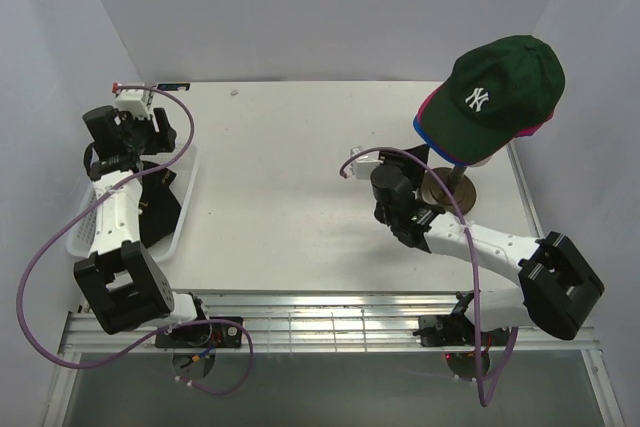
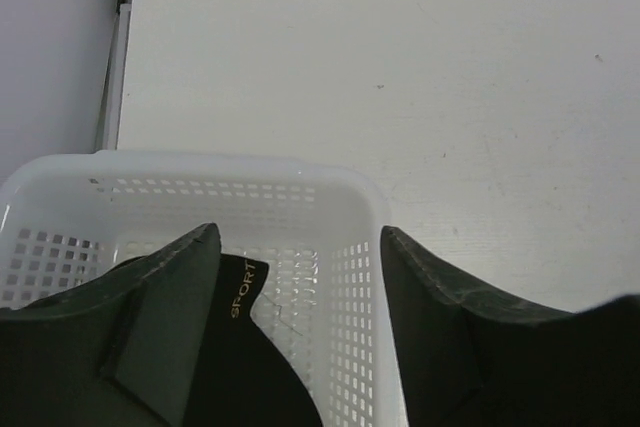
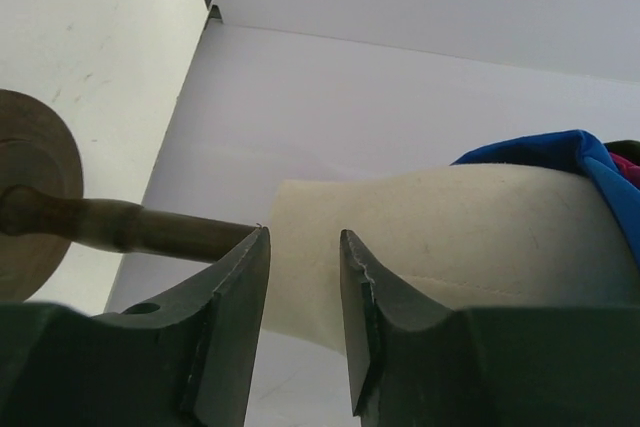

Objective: Stack the hats

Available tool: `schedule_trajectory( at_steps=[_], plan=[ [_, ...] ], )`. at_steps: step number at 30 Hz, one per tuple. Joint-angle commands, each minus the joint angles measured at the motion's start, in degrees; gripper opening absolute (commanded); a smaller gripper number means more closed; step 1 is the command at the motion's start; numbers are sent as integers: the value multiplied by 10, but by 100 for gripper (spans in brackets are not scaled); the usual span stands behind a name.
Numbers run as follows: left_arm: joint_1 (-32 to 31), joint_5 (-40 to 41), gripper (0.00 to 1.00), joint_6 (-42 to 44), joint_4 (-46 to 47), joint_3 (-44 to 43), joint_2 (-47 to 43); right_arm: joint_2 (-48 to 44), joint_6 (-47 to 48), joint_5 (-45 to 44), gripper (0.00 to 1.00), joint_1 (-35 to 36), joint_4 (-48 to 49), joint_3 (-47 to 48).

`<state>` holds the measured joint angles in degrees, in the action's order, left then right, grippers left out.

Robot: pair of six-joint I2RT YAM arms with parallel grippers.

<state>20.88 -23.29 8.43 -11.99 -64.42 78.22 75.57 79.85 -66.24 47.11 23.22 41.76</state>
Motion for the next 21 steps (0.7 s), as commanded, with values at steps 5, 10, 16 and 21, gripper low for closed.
schedule_trajectory(
  at_steps=[5,10,16,21],
  plan=[
    [48,73,83,72,-88,-60,55,0,-137,38,43,52,-152,42],
    [97,105,88,102,-92,-65,91,12,-158,49,43,64,-172,57],
    [131,95,98,113,-120,-75,149,33,-161,44,43,72,-179,67],
    [141,76,98,115,-135,-74,175,47,-170,44,43,75,-188,74]
  ],
)
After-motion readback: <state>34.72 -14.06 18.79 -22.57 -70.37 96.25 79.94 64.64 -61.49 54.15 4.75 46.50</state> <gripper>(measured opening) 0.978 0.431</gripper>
